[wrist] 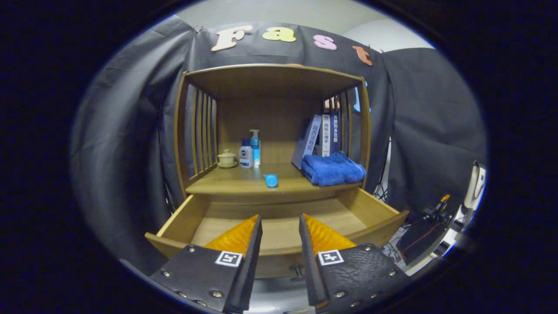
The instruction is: Pull open the drawer, take out the items inside it, and place them on the countertop above the cabinet.
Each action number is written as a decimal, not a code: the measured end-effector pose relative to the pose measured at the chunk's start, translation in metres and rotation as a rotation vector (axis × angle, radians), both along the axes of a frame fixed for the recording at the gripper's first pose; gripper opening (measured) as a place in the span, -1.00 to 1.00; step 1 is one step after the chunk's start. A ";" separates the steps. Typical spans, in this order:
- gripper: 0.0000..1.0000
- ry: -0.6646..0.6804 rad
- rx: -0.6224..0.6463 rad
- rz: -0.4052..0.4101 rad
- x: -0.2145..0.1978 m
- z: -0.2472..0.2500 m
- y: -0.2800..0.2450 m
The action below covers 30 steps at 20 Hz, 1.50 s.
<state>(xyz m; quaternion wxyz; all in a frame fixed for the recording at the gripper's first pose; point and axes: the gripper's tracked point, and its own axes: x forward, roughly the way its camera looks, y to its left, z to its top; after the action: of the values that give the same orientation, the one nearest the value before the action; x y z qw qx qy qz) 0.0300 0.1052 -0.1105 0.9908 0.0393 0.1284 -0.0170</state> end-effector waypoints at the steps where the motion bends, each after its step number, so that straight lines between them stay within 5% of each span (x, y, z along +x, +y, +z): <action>1: -0.02 0.012 0.018 -0.008 -0.005 -0.010 -0.004; 11: 0.00 0.071 0.048 0.030 -0.017 -0.061 -0.015; 14: 0.56 0.087 0.030 0.030 -0.015 -0.072 -0.021; 19: 0.91 0.106 0.033 0.095 -0.007 -0.087 -0.011; 30: 0.93 0.103 0.069 0.158 -0.001 -0.093 -0.006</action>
<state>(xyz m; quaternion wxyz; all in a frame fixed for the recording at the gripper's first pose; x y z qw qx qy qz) 0.0286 0.0987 -0.2034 0.9792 0.0622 0.1824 0.0635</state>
